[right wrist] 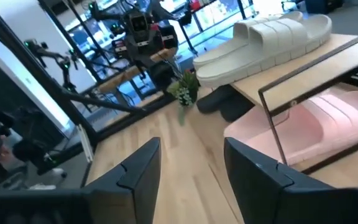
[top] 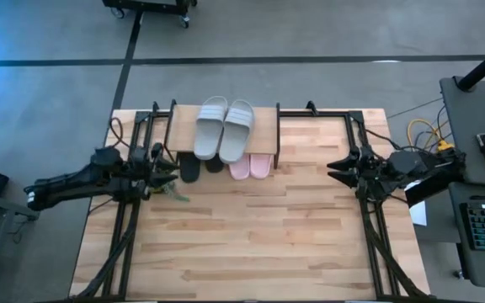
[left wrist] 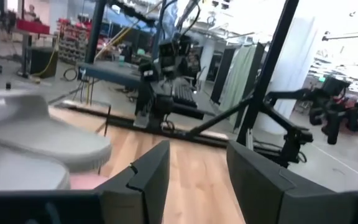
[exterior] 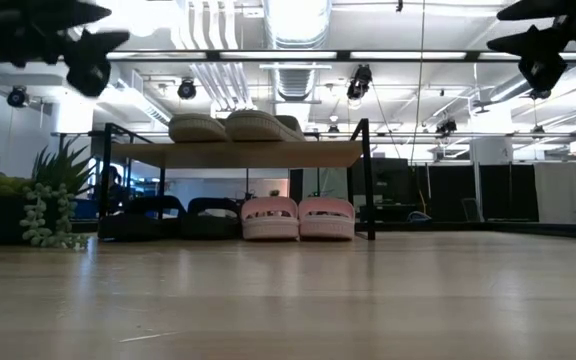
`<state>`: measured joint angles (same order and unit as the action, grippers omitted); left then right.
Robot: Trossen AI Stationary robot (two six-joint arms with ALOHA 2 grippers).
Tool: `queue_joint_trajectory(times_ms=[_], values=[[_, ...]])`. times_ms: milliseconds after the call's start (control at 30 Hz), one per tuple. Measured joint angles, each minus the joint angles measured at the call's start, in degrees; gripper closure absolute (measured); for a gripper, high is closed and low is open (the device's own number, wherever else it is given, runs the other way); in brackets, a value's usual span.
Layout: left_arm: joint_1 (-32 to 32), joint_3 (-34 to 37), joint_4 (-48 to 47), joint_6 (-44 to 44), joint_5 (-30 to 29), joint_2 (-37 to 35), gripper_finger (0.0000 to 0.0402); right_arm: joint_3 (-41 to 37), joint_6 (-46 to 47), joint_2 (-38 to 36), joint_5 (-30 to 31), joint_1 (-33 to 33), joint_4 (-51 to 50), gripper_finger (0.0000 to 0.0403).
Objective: Pick and place slides into the shelf
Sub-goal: Return to Home Position
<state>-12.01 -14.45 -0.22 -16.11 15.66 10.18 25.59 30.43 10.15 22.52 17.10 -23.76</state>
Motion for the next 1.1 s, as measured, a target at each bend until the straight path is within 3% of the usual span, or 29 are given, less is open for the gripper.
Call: queue_joint_trajectory(times_ms=[233, 367, 433, 567, 833, 1100], values=[[0.00, 2.84, -0.39, 0.31, 0.28, -1.69, 0.0256, 0.03, -0.45, 0.00, -0.34, -0.03, 0.63, 0.0237], [0.00, 2.86, 0.75, 6.43, 0.17, -3.08, 0.0256, 0.15, -0.60, -2.26, 0.37, -0.26, 9.42, 0.0236], [0.00, 2.97, 1.67, 7.44, -1.19, -3.82, 0.0256, 0.49, -0.79, -2.64, 4.19, -0.26, 11.50, 0.0238], [0.00, 2.92, 6.18, 7.44, -2.13, -4.16, 0.0256, 3.43, -0.82, -2.99, 7.47, -0.26, 10.98, 0.0242], [0.04, 3.01, 7.38, 7.53, -2.05, -3.94, 0.0256, 7.94, -0.67, -2.37, 7.13, -0.26, 11.50, 0.0241], [0.04, 7.66, 7.30, 7.53, -2.41, -1.91, 0.0256, 0.23, -0.64, -4.72, 7.30, -0.83, 10.66, 0.0247]])
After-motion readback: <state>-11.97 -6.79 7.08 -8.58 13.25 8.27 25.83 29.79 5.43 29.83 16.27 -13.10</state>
